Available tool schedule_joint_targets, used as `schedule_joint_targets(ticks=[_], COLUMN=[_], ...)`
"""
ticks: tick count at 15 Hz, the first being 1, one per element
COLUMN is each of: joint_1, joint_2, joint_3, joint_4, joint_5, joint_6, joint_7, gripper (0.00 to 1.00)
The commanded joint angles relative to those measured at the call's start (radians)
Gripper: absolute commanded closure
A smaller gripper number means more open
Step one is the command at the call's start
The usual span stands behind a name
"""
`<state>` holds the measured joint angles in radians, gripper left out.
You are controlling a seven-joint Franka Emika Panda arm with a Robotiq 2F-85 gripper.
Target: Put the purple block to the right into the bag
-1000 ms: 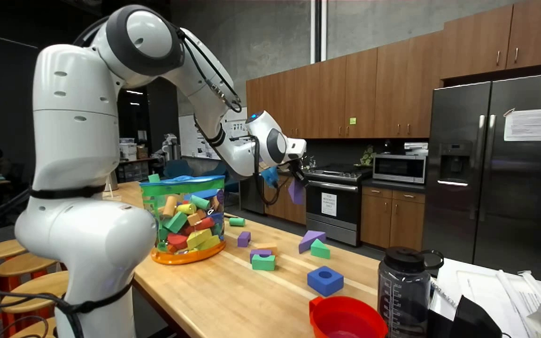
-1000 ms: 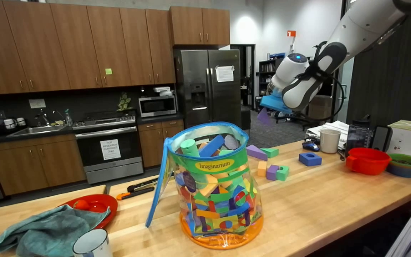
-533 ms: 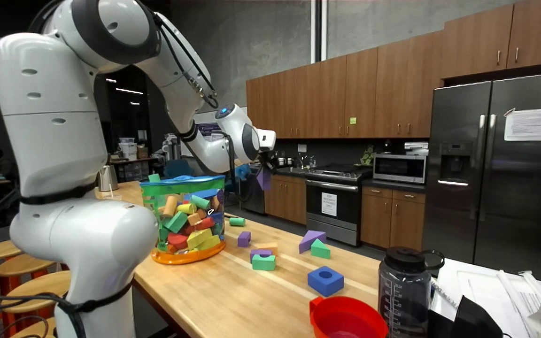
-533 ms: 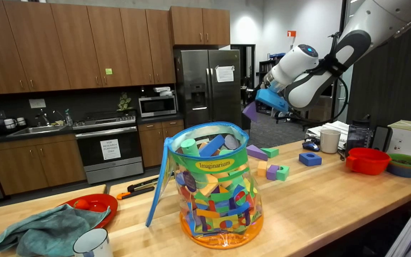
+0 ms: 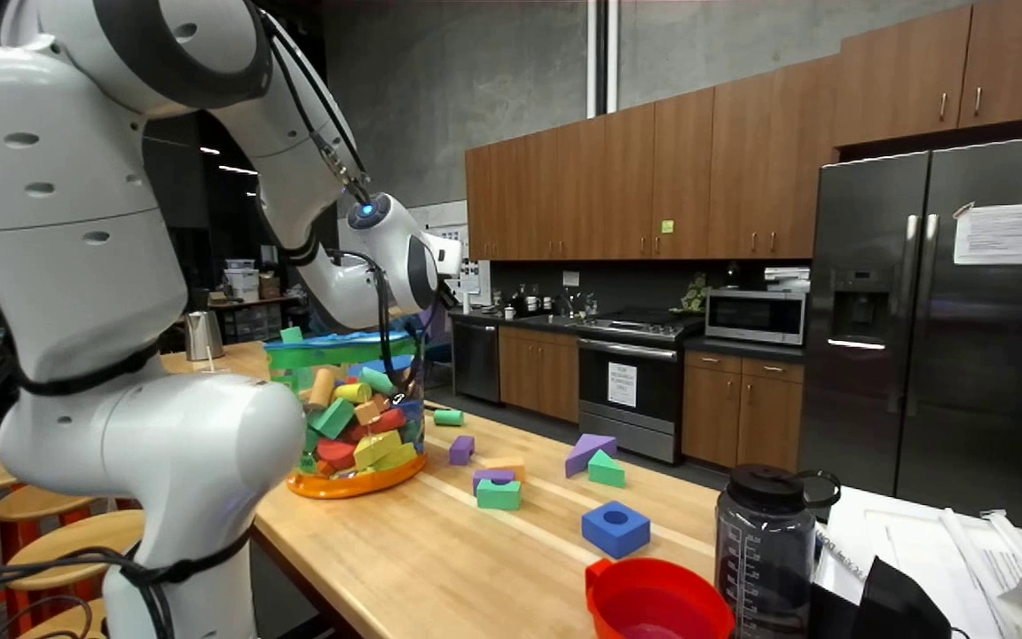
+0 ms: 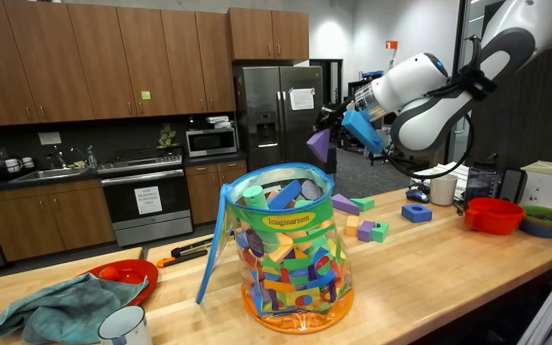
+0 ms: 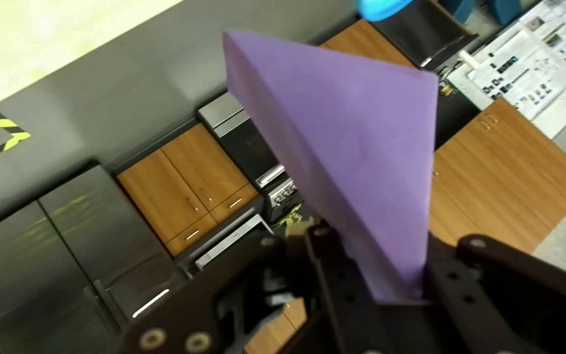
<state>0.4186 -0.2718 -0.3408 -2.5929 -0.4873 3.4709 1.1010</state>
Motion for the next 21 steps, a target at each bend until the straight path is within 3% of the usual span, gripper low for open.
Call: schedule_joint_targets(ticks=[1, 6, 9, 13, 15, 21], joint_1=[0.147, 0.357, 0.438, 0.502, 0.567, 0.634], joint_2=[-0.129, -0.240, -0.290, -0.345, -0.319, -0.338], joint_3=[-0.110, -0.282, -0.359, -0.405, -0.449, -0.463], joint_4=[-0.050, -0.100, -0.151, -0.224, -0.188, -0.182], joint_5=[-0.049, -0.098, -0.135, -0.169, -0.246, -0.322], joint_6=[-0.001, -0.004, -0.004, -0.005, -0.005, -0.005], joint_7=[0.037, 0.011, -0.017, -0.061, -0.018, -0.021], gripper=[0.95, 0.95, 0.95, 0.95, 0.95, 0.95])
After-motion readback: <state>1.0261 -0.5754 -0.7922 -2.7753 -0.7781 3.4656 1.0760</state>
